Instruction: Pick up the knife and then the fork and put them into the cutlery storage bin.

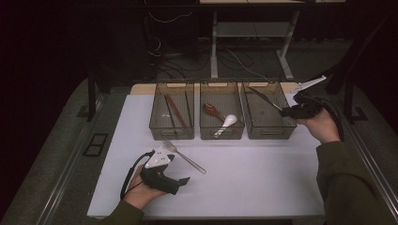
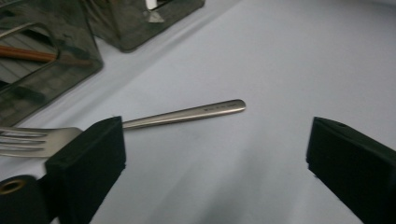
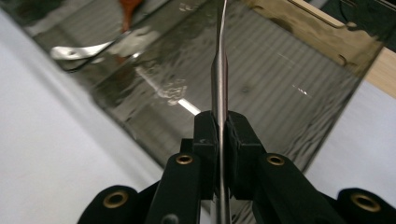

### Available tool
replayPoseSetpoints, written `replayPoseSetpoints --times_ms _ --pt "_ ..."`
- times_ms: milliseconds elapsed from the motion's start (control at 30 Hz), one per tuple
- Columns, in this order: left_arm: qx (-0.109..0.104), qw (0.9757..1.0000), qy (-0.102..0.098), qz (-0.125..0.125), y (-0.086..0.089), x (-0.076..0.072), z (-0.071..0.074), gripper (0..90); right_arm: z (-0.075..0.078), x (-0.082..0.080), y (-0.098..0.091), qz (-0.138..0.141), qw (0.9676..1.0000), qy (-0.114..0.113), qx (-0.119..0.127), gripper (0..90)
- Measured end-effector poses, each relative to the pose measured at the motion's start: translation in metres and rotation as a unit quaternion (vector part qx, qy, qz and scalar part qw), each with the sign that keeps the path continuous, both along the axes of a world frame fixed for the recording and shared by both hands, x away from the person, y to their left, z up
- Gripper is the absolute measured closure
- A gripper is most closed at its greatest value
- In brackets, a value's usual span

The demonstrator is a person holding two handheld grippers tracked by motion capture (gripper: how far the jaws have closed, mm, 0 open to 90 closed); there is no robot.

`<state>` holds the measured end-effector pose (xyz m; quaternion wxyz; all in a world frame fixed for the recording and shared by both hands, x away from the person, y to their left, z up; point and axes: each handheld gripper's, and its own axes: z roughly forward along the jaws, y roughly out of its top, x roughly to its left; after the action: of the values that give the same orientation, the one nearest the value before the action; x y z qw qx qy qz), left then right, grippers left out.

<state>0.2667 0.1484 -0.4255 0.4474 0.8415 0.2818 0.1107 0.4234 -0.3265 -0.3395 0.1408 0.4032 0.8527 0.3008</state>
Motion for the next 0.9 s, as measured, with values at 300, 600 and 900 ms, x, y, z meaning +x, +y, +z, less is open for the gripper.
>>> replayPoseSetpoints --times_ms 300,600,900 --pt "0.010 0.9999 -0.005 0.006 0.001 0.001 -0.003 0.0 -0.010 0.025 0.004 -0.048 0.9985 0.022 -0.013 82.8" --pt "0.012 0.9999 -0.008 0.009 0.002 0.000 -0.004 0.0 -0.024 0.044 0.020 -0.061 0.9953 0.056 -0.050 82.7" --pt "0.015 0.9999 -0.003 0.001 0.002 0.000 -0.005 0.0 -0.044 0.051 0.032 -0.057 0.9879 0.099 -0.105 82.6"
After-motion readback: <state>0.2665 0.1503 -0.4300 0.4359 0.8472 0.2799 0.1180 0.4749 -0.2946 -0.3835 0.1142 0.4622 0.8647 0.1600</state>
